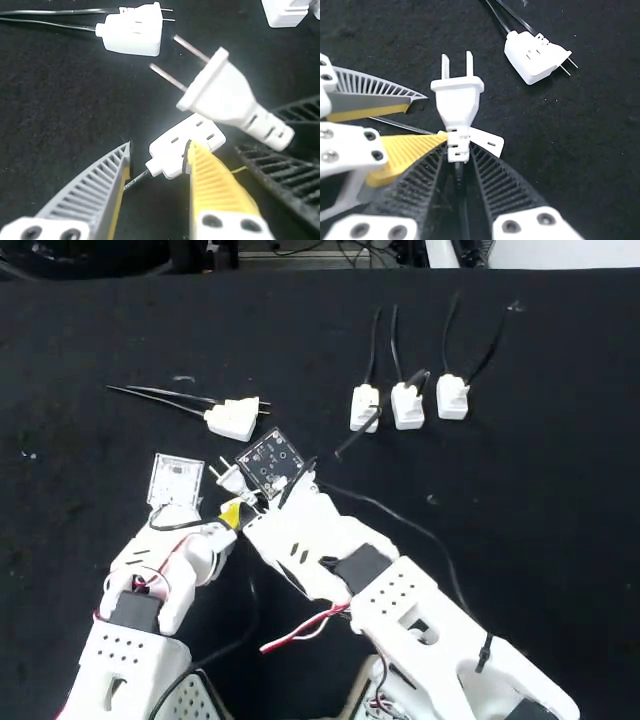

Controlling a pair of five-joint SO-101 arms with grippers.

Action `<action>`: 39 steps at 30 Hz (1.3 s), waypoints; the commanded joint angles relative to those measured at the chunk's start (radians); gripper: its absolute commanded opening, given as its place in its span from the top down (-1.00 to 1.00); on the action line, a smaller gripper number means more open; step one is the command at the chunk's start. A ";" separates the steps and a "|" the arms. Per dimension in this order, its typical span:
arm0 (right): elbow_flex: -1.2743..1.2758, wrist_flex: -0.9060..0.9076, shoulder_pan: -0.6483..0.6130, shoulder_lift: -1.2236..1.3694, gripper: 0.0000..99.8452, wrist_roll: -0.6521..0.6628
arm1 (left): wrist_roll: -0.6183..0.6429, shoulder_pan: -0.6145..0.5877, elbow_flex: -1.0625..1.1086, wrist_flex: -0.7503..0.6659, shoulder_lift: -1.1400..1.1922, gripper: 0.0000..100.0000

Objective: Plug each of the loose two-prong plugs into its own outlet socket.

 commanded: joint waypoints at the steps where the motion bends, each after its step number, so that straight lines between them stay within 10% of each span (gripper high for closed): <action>1: -0.019 -0.026 0.006 -0.035 0.98 0.000 | -0.005 0.002 -0.007 -0.006 -0.003 0.62; 13: -0.041 0.048 0.190 -0.033 0.98 0.072 | 0.164 -0.237 -0.027 -0.060 -0.012 0.62; 30: -0.845 1.039 0.235 -0.024 0.98 0.516 | 0.218 -0.340 -0.031 -0.066 -0.012 0.62; 39: -0.410 0.942 0.235 -0.033 0.98 0.666 | 0.218 -0.340 -0.028 -0.064 -0.012 0.62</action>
